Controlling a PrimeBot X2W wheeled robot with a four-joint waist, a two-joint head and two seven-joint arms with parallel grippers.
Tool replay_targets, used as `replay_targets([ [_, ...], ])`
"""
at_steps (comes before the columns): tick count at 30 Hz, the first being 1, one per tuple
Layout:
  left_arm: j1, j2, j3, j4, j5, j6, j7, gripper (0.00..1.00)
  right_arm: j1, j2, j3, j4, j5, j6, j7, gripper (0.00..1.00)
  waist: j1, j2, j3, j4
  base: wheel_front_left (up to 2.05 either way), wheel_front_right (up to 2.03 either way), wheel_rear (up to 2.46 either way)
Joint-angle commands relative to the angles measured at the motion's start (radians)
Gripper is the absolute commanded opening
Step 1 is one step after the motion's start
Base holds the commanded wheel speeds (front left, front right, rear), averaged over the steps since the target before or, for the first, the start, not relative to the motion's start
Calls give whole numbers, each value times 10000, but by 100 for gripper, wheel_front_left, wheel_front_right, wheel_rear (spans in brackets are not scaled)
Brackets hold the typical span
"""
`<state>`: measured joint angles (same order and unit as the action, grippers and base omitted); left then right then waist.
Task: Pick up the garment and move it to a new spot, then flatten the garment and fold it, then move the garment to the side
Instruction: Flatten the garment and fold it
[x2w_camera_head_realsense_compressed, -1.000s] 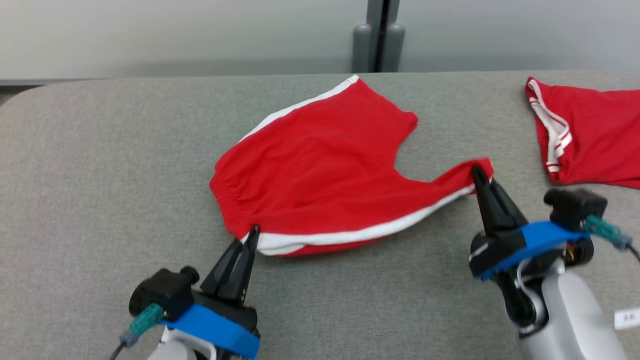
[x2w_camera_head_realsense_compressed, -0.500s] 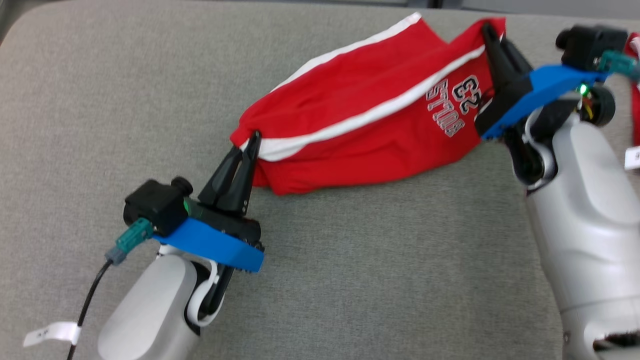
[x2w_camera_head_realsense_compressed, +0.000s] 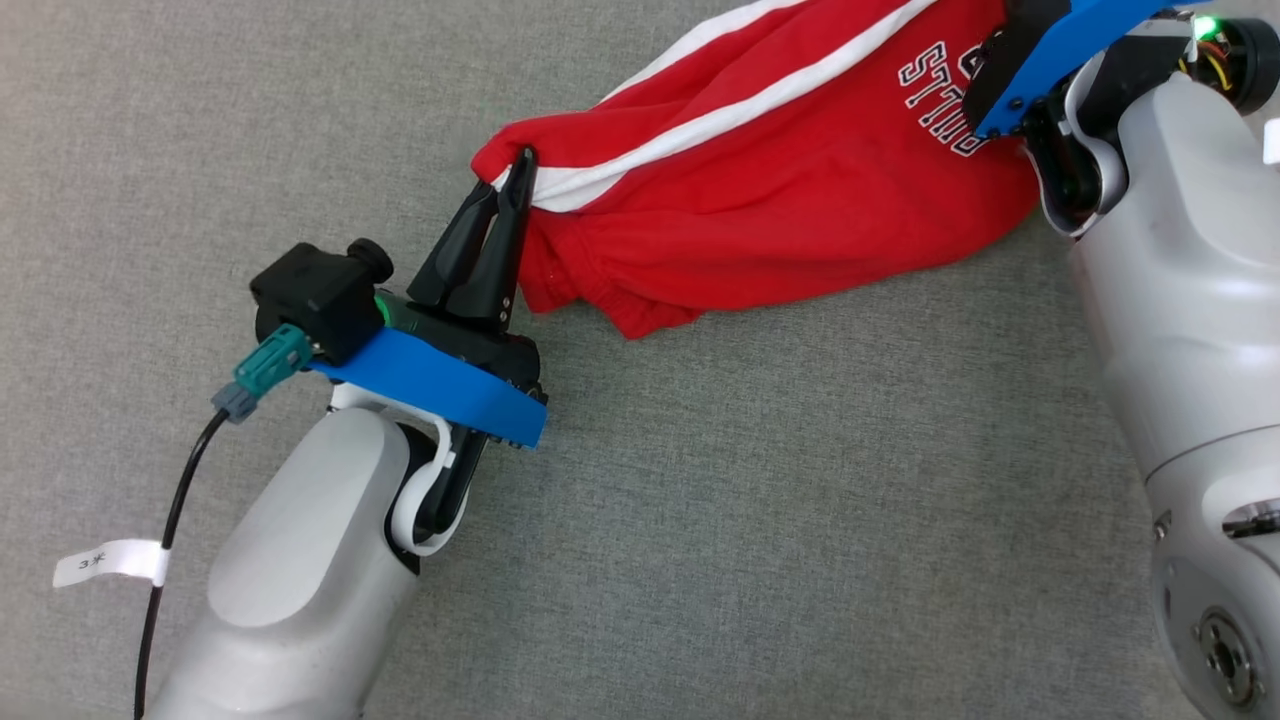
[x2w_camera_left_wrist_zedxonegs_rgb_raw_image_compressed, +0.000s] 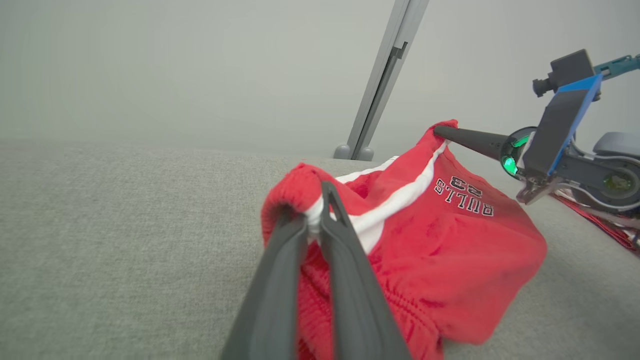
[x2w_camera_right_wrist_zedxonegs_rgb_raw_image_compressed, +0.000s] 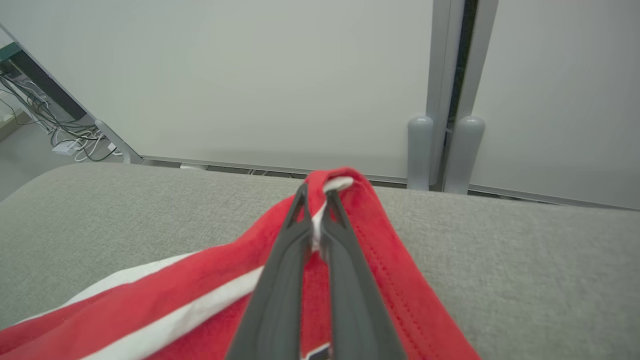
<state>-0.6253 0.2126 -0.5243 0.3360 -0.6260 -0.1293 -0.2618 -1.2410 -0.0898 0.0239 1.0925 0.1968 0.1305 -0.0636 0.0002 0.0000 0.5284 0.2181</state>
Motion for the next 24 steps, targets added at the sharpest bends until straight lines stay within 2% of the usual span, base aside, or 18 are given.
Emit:
replay_targets([
  [1,-250,-55,-49,167,-64,-23,-43,0,-346,33,-60,319,-148,5,-191,0,-2,0,93,74,0,0,0],
  [2,-286,-79,-59,233,-66,-23,-41,23,-424,76,-36,507,-170,5,-276,48,-2,0,106,71,0,0,0],
  [3,-301,-112,-48,288,-49,-23,-43,47,-497,116,-28,675,-163,5,-355,100,-2,0,108,65,0,0,0],
  [4,-272,-141,-80,353,-83,-23,-42,100,-562,132,-27,799,-160,5,-447,100,-2,0,96,59,0,0,0],
  [9,121,-162,68,324,67,-24,-43,100,-370,79,271,1305,-242,5,-877,100,-2,0,-203,27,0,0,0],
  [16,1044,-39,571,-88,475,-24,-42,100,45,-405,936,1546,-309,3,-1047,100,-2,0,-729,-98,0,0,0],
  [24,2334,193,1914,-1060,1227,-23,-42,100,583,-1307,1398,1740,-57,3,-742,100,-2,0,-1150,-34,0,0,0],
])
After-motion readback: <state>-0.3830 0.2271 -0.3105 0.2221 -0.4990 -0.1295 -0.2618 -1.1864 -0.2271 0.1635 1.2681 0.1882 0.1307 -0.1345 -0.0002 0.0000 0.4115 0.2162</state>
